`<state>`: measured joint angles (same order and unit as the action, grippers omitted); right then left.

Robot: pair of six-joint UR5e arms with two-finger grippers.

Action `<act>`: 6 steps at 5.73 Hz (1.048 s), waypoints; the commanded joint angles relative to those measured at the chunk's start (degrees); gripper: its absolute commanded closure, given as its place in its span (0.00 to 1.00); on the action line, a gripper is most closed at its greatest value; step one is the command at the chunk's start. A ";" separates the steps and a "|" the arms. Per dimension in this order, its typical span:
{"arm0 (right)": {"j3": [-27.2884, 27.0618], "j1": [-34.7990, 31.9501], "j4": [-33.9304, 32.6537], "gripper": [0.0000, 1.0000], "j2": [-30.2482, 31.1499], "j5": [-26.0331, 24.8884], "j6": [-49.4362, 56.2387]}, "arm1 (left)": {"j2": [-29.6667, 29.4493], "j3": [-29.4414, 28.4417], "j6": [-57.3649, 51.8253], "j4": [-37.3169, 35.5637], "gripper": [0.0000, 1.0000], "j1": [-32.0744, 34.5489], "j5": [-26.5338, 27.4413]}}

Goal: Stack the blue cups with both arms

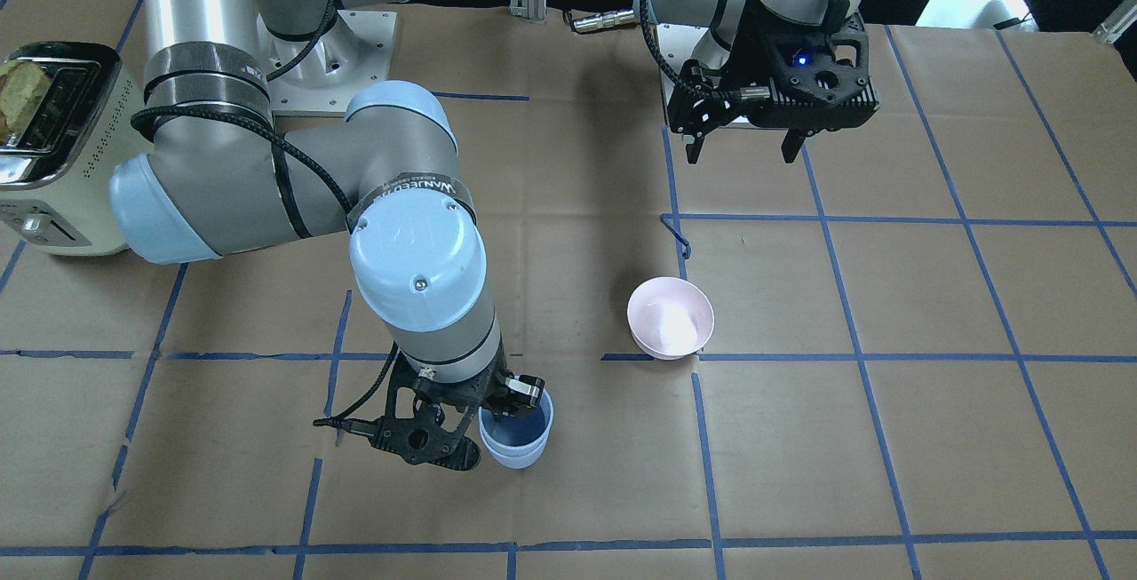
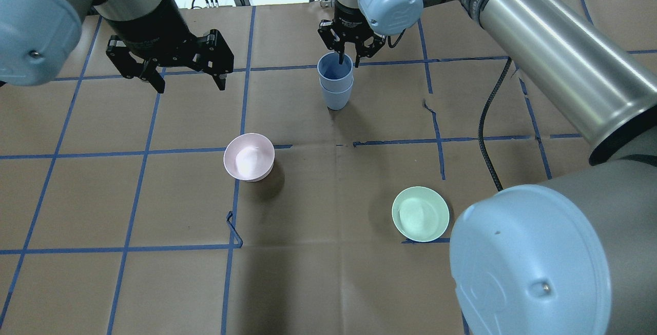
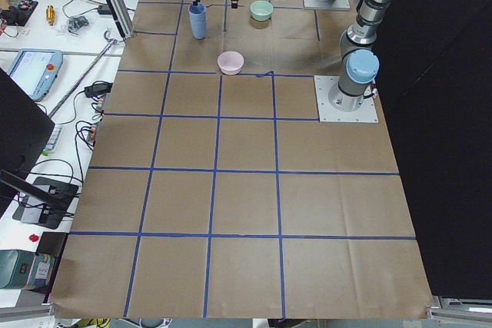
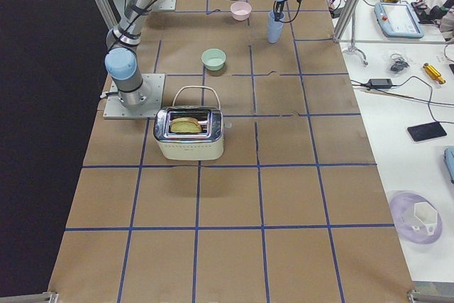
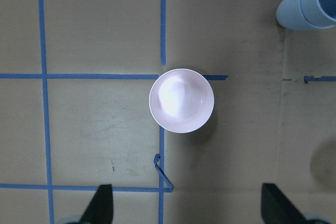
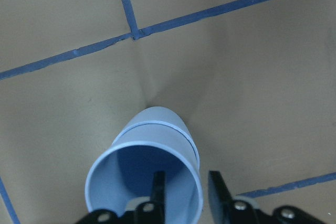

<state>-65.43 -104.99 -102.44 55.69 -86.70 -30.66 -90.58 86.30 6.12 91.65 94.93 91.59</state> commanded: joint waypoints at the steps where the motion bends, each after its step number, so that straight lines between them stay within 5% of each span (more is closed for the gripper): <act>1: 0.66 1.88 4.32 0.00 5.70 0.30 3.64 | 0.31 0.01 0.12 -0.24 0.01 -0.18 -0.01; 3: -6.06 10.11 13.55 0.00 15.62 -0.83 22.14 | 0.40 0.01 0.12 -0.16 0.01 -1.33 -0.01; 5: -22.99 13.05 12.36 0.00 30.27 -0.92 23.37 | 0.40 -0.08 0.12 -0.16 0.01 -1.33 -0.10; 6: -26.73 13.31 9.83 0.00 33.31 -2.40 23.63 | 0.40 -0.08 0.21 -0.24 0.01 -1.42 -0.10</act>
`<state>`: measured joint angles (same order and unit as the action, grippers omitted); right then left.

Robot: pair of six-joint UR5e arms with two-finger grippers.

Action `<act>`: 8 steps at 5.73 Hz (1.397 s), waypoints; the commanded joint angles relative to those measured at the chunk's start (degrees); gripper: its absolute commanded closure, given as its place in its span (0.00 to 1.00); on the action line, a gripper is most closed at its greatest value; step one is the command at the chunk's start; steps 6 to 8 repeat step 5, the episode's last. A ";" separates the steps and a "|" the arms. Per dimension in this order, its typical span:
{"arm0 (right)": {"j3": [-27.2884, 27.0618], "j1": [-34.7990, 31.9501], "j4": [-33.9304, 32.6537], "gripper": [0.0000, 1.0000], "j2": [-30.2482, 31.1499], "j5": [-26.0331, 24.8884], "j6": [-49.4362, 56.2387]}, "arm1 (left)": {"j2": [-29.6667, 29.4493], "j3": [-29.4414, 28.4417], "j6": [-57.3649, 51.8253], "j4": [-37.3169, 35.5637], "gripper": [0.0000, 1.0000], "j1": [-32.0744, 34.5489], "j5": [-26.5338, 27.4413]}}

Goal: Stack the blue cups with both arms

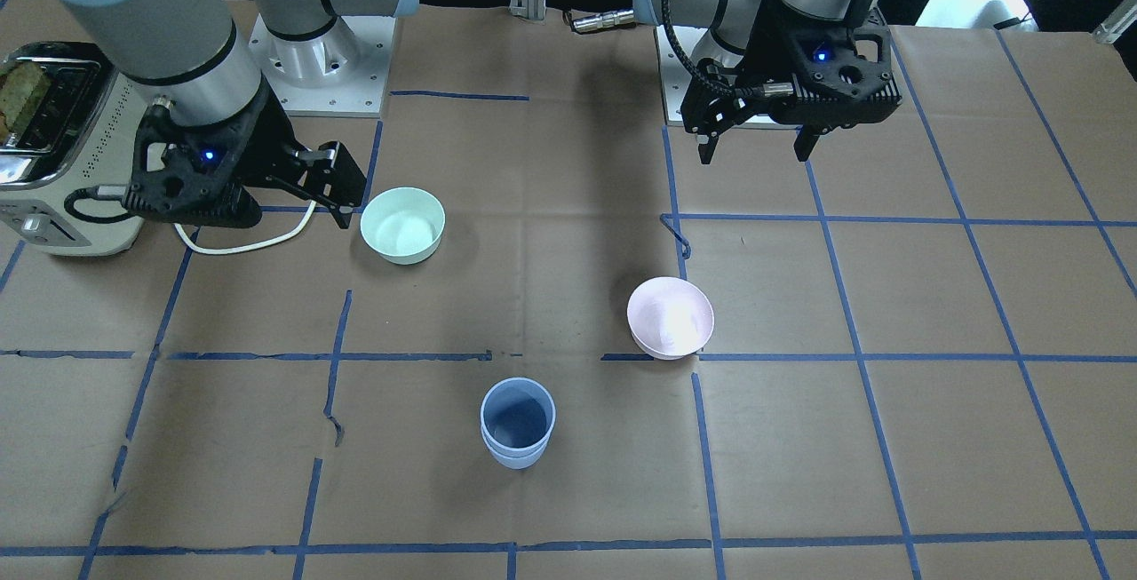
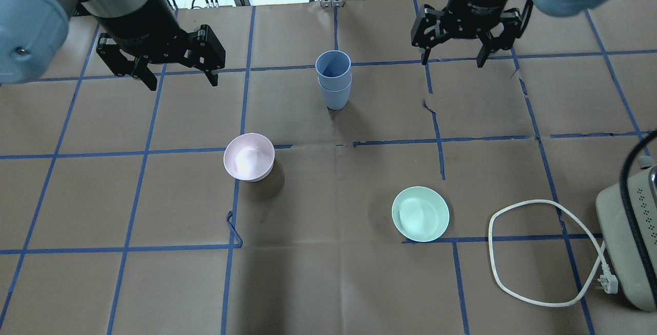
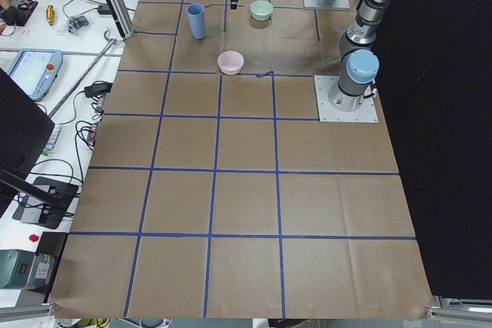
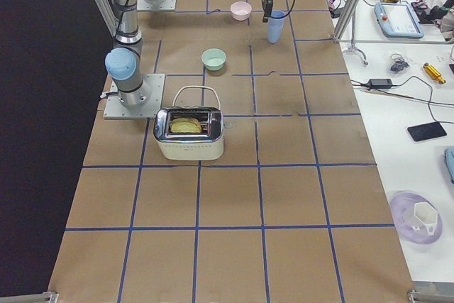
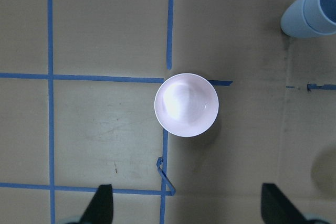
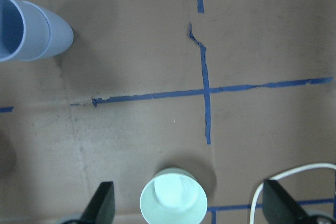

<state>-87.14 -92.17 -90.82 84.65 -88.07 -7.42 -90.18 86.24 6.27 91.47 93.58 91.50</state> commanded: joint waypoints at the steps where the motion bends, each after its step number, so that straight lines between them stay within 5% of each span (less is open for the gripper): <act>1: -4.80 0.76 -2.08 0.00 4.38 -4.53 0.21 | 0.00 0.06 0.06 -0.15 0.01 -0.06 -0.01; 8: -4.97 0.85 -2.96 0.00 4.38 -4.30 0.04 | -0.08 0.06 0.15 -0.24 0.01 -0.06 -0.09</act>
